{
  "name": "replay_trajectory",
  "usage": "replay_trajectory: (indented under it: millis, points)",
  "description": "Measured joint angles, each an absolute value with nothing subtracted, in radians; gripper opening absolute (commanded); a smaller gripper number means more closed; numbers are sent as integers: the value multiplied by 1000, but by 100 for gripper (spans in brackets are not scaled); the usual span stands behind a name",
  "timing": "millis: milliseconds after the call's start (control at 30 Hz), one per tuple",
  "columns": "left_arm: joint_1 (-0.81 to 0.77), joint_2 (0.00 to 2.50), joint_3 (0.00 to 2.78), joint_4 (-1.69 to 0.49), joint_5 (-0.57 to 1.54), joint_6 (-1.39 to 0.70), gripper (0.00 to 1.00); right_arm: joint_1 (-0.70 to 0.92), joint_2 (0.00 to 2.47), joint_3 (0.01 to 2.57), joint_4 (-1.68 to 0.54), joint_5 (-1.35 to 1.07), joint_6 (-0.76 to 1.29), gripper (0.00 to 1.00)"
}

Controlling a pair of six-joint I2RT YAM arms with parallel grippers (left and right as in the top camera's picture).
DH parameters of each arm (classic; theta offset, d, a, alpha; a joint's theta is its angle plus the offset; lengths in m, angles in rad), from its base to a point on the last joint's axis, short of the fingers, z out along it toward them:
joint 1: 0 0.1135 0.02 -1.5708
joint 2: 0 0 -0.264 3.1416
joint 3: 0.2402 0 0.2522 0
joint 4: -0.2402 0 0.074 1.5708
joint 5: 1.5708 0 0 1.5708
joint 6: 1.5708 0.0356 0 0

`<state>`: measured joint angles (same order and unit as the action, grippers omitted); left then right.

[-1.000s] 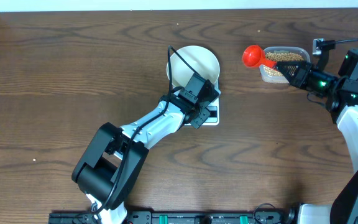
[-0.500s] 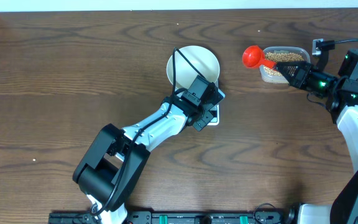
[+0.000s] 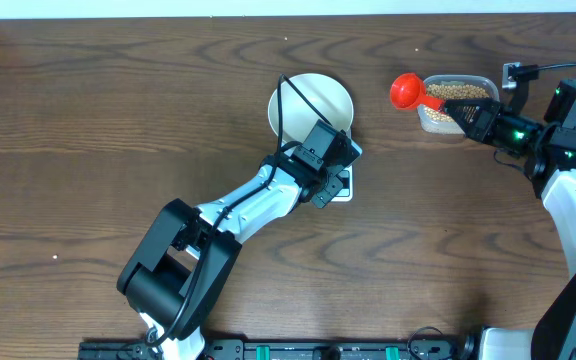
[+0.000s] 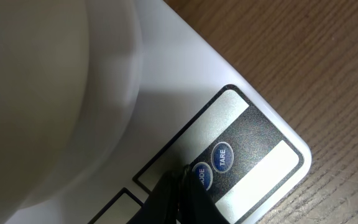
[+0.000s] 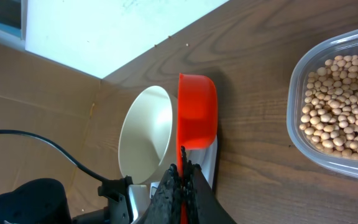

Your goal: Scoop item into bowl and weigh 50g on scale

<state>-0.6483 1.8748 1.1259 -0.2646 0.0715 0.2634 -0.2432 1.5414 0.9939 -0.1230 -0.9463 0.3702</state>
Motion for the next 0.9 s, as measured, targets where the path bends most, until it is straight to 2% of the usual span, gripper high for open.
replay_trajectory:
  millis: [900]
  points:
    - [-638, 1890, 1126, -269, 83, 263, 7, -243, 1541, 994, -142, -946, 355, 1]
